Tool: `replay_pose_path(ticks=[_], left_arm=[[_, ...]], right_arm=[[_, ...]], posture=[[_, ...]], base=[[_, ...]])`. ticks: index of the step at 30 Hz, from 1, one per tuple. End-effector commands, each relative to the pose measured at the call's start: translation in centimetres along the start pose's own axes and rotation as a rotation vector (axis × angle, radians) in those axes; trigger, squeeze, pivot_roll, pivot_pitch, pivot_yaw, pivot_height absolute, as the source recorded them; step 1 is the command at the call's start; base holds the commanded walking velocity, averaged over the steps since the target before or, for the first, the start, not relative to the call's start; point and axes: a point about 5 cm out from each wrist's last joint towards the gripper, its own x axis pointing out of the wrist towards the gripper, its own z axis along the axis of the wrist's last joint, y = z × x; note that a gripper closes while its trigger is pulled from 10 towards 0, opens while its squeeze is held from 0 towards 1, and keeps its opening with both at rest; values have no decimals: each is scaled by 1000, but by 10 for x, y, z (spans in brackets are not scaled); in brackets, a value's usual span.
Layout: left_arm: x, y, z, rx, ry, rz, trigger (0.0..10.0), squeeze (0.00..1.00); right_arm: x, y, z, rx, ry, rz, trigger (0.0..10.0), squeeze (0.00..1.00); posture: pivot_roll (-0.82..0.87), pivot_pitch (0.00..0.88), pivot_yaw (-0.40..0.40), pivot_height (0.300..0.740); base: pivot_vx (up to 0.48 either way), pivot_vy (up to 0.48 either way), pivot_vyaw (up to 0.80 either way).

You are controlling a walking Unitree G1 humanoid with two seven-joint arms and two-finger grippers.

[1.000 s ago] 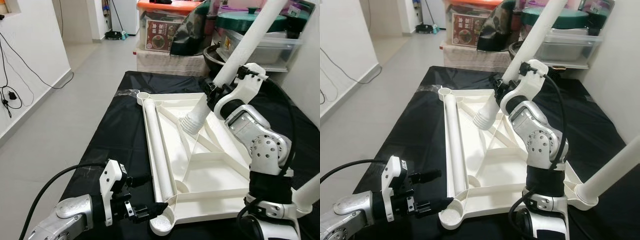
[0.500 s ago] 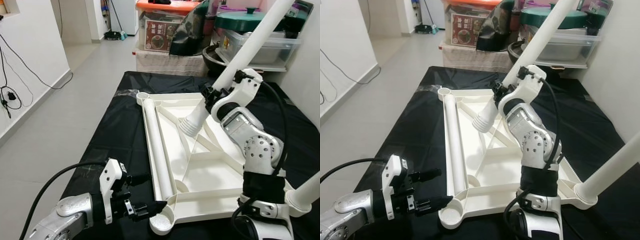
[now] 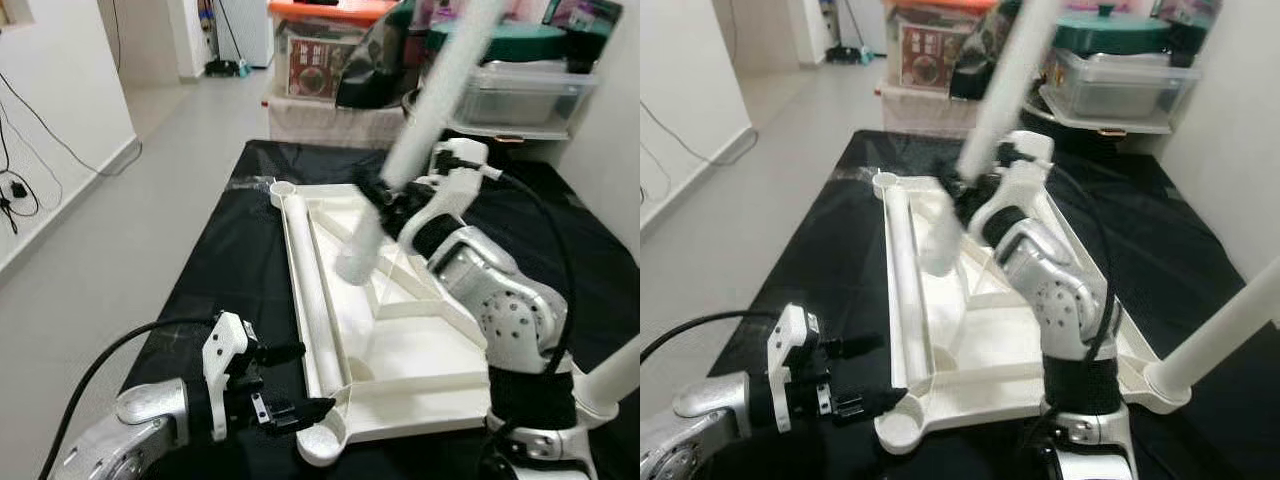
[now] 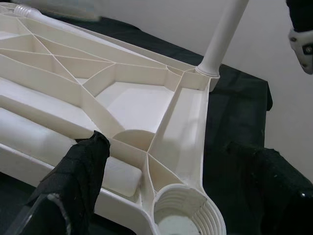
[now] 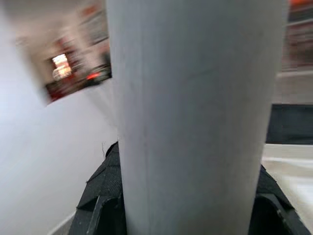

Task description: Building children table

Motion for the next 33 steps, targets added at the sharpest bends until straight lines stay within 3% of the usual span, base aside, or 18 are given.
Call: replay_pose_path(ticks=[1, 10, 21, 26, 33], left_arm=[[1, 0, 1, 4, -2, -14, 10000, 0], [-2, 5, 2, 11, 3, -12, 10000, 0], [-8, 7, -2, 9, 29, 2, 10000, 0], [-7, 13, 0, 15, 32, 11, 10000, 0], [-7, 17, 0, 21, 29, 29, 10000, 0]], right_arm=[[-2, 14, -4, -34, 7, 104, 0, 0], [-15, 31, -11, -65, 32, 325, 0, 0], [-27, 29, -7, -52, 2, 427, 0, 0], [-33, 39, -15, -7, 40, 527, 0, 0], [-37, 44, -20, 7, 60, 567, 0, 0]], posture=[[106, 0, -74, 740], [103, 0, -65, 740], [112, 0, -59, 740], [108, 0, -49, 740], [106, 0, -45, 740]], base=[[0, 0, 0], [0, 0, 0], [0, 0, 0], [0, 0, 0], [0, 0, 0]])
